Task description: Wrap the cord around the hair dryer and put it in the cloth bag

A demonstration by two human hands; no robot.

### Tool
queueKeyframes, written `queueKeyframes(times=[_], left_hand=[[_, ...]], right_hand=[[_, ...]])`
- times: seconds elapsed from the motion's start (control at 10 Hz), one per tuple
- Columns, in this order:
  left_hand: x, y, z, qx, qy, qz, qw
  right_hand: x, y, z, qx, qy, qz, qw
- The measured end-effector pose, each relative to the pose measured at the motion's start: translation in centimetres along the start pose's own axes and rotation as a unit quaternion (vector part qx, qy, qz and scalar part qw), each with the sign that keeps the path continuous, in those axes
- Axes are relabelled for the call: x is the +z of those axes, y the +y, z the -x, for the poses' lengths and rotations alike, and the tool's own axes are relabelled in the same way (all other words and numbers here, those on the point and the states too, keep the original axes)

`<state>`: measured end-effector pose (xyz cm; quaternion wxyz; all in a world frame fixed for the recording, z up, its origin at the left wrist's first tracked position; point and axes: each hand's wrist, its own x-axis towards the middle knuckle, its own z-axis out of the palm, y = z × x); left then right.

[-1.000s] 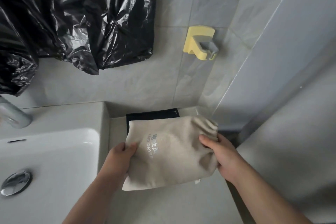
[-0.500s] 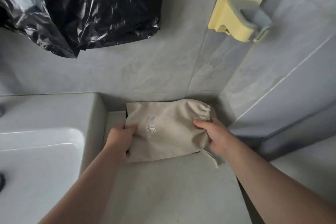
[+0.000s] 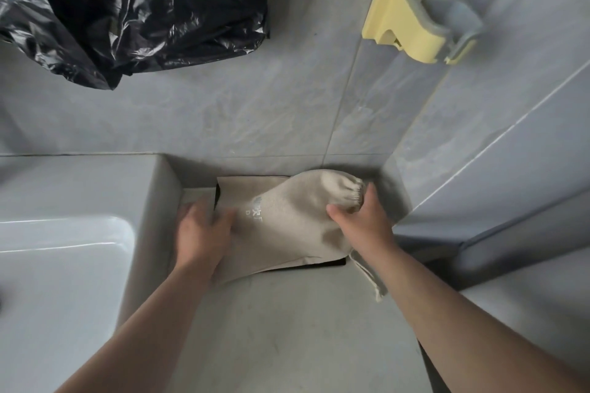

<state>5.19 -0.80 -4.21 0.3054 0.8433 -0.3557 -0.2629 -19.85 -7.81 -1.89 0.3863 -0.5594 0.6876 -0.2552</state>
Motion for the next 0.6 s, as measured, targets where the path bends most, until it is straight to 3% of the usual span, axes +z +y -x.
queueKeyframes(times=[0.1,0.4,0.5,0.6], left_hand=[[0.5,-0.7,1.0,0.072,-0.071,-0.036,0.994],[-0.8,-1.3,0.4,0.142,-0.124,-0.173,0.967],[-1.8,-0.3,0.6,0.135,-0.143,-0.189,0.962],[-2.4,0.7,1.2,0.135,-0.156,-0.219,0.954]], right_hand=[[0.7,1.1,0.5,-0.073,-0.062,0.044,0.994],[-0.6,0.0,0.2,-0.051,-0.104,0.163,0.98],[-2.1,-2.8,1.9,-0.081,-0.098,0.209,0.97],[-7.3,-8.3,7.2,-0.196,-0.064,0.019,0.978]])
